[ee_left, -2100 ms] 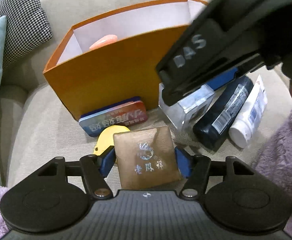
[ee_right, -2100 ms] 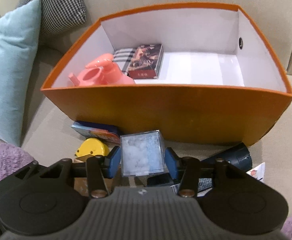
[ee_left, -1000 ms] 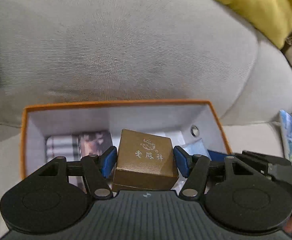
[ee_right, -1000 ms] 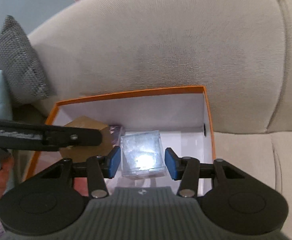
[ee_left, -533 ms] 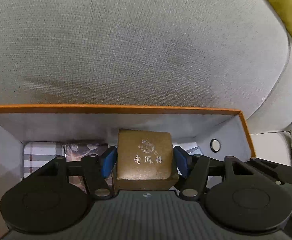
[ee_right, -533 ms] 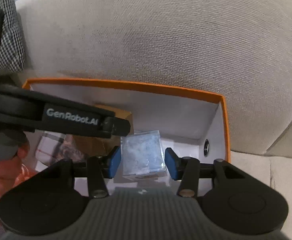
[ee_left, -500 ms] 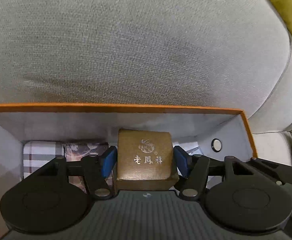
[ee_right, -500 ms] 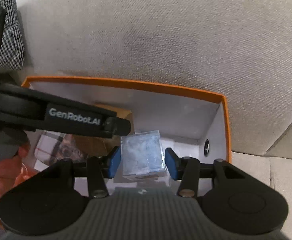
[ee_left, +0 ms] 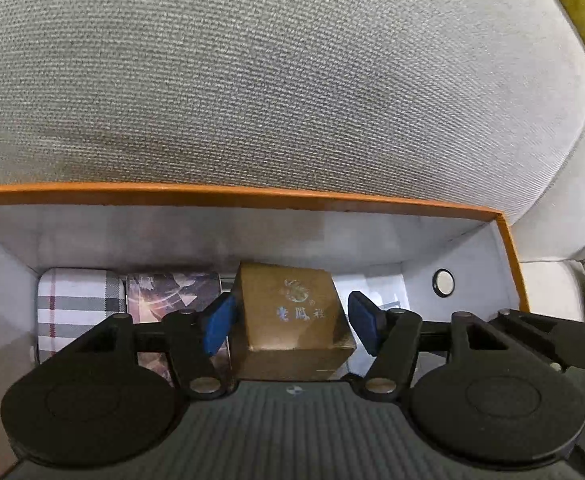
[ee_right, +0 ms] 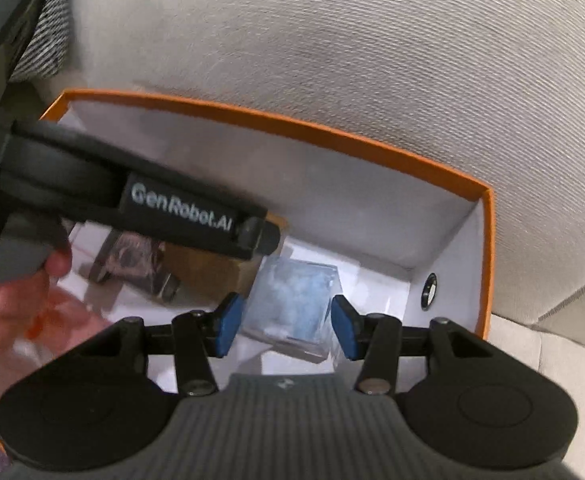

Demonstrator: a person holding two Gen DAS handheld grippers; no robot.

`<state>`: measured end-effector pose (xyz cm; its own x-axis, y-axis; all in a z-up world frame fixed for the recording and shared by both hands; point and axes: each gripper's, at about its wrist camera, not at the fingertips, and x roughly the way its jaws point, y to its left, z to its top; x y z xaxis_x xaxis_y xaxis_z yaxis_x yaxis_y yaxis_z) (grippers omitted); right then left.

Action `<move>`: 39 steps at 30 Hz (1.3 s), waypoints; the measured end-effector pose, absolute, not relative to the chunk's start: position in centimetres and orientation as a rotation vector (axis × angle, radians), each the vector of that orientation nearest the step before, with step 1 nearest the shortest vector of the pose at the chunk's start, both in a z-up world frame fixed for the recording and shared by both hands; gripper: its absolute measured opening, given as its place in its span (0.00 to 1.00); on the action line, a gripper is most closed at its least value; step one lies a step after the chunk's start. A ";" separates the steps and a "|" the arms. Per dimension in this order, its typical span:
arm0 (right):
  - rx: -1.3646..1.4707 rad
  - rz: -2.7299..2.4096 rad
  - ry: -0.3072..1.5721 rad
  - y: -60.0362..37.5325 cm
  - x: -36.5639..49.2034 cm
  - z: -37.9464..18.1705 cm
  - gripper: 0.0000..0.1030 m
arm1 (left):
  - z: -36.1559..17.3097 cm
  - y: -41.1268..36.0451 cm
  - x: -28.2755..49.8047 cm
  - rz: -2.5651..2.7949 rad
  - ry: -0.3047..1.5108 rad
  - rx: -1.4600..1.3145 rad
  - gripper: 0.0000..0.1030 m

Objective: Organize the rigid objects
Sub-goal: 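Release the brown box with left tool while right tool releases the clear box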

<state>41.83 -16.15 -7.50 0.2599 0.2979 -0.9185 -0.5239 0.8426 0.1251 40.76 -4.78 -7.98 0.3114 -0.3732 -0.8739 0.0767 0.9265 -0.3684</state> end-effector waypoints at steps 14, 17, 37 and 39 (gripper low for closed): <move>-0.542 0.715 1.154 -14.4 39.4 -7.9 0.44 | -5.5 -5.0 37.1 -0.506 1.206 0.157 0.72; -0.567 0.724 1.143 -14.1 39.4 -8.5 0.34 | -6.2 -5.8 36.7 -0.510 1.220 0.218 0.72; -0.553 0.713 1.069 -16.0 42.1 -8.3 0.25 | -7.6 -8.8 37.8 -0.497 1.142 0.336 0.51; -0.555 0.714 1.075 -15.9 42.1 -8.5 0.25 | -7.6 -8.7 37.5 -0.496 1.155 0.332 0.52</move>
